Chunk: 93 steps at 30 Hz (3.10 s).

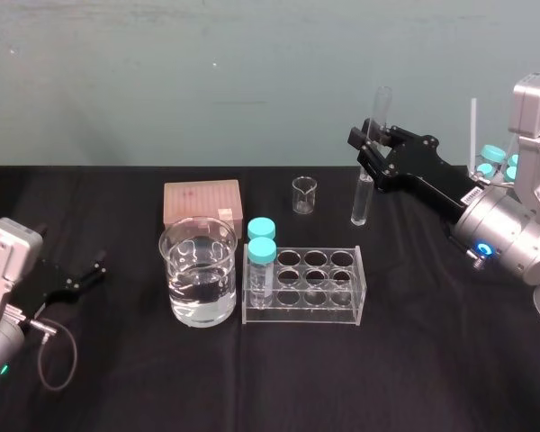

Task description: Hold the test tube with one hand and immerse one end into the beaker, then return it to the test tube rack.

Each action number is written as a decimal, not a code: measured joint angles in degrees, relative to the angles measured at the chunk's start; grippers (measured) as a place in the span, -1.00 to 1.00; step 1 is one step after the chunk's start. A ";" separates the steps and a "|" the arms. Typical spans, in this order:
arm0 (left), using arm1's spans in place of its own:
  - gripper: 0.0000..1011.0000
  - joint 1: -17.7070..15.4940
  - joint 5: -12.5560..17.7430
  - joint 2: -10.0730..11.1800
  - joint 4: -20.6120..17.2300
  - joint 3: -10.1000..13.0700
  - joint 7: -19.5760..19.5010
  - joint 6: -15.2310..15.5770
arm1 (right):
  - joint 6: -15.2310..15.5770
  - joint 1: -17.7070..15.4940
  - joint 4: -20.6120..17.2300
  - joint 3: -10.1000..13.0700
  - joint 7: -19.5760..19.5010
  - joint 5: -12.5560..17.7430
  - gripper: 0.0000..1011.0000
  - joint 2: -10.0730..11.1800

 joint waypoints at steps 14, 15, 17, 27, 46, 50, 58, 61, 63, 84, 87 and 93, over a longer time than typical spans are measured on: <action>0.98 0.00 0.00 0.00 0.00 0.00 0.00 0.00 | -0.01 0.10 0.25 0.04 0.24 -0.04 -0.55 0.10; 0.98 0.00 0.00 0.00 0.00 0.00 0.00 0.00 | 0.00 0.11 0.26 0.03 0.26 -0.03 -0.55 0.11; 0.98 0.00 0.00 0.00 0.00 0.00 0.00 0.00 | 0.00 0.14 0.30 0.03 0.30 -0.03 -0.55 0.12; 0.98 0.00 0.00 0.00 0.00 0.00 0.00 0.00 | 0.17 0.16 0.38 0.00 0.36 -0.02 -0.55 0.26; 0.98 0.00 0.00 0.00 0.00 0.00 0.00 0.00 | -0.61 4.57 3.57 -2.27 3.33 -0.84 -0.55 -0.90; 0.98 0.00 0.00 0.00 0.00 0.00 0.00 0.00 | -1.72 7.20 5.23 -3.64 5.37 -0.98 -0.55 -2.09; 0.98 0.00 0.00 0.00 0.00 0.00 0.00 0.00 | -4.07 12.32 9.62 -7.52 10.52 -0.30 -0.55 -5.94; 0.98 0.00 0.00 0.00 0.00 0.00 0.00 0.00 | -4.54 13.79 11.31 -9.12 12.46 0.38 -0.55 -7.42; 0.98 0.00 0.00 0.00 0.00 0.00 0.00 0.00 | -4.76 14.66 12.39 -10.17 13.81 1.01 -0.55 -8.36; 0.98 0.00 0.00 0.00 0.00 0.00 0.00 0.00 | -5.83 19.17 22.58 -16.85 20.60 3.76 -0.55 -13.54; 0.98 0.00 0.00 0.00 0.00 0.00 0.00 0.00 | -6.02 19.57 24.33 -17.24 21.15 3.87 -0.55 -14.06; 0.98 0.00 0.00 0.00 0.00 0.00 0.00 0.00 | -6.22 20.01 27.12 -17.85 21.83 3.80 -0.55 -14.83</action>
